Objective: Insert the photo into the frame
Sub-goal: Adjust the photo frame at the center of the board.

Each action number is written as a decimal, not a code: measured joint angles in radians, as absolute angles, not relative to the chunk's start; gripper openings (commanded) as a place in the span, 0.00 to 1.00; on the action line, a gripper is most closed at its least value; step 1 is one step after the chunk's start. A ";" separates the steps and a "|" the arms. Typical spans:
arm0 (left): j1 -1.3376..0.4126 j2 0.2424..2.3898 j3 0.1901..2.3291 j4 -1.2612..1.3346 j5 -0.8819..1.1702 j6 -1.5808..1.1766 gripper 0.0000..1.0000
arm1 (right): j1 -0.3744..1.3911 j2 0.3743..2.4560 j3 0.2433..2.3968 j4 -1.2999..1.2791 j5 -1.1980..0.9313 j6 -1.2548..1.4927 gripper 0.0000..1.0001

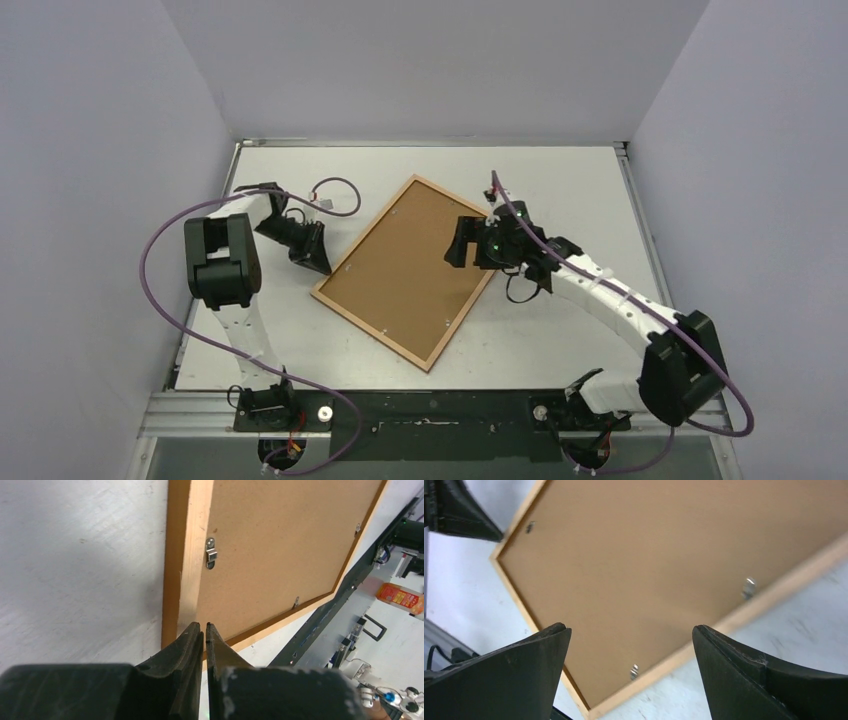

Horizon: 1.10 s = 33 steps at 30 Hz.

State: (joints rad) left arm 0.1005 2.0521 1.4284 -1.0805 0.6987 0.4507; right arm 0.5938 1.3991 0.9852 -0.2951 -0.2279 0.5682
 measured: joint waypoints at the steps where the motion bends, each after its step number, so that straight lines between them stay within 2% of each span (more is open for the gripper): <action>1: 0.099 2.052 1.425 -1.082 0.707 0.459 0.06 | 0.582 1.360 0.962 -0.317 -0.210 0.574 0.91; 6: 0.097 2.051 1.385 -1.085 0.723 0.487 0.08 | 0.509 1.267 0.842 -0.376 -0.152 0.615 0.90; 16: 0.106 2.023 1.487 -1.075 0.677 0.485 0.26 | 0.455 1.449 0.815 -0.298 -0.146 0.666 0.90; 25: 0.094 2.017 1.461 -0.912 0.497 0.429 0.23 | 0.437 1.581 0.850 -0.219 -0.165 0.686 0.92; 33: 0.043 1.981 1.335 -0.884 0.471 0.453 0.15 | 0.398 1.728 1.007 -0.207 -0.211 0.662 0.93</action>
State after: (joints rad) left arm 0.0433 1.9812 1.3346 -0.8837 0.4706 0.4530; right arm 0.3977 1.7279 1.0073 -0.2073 -0.2111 0.6621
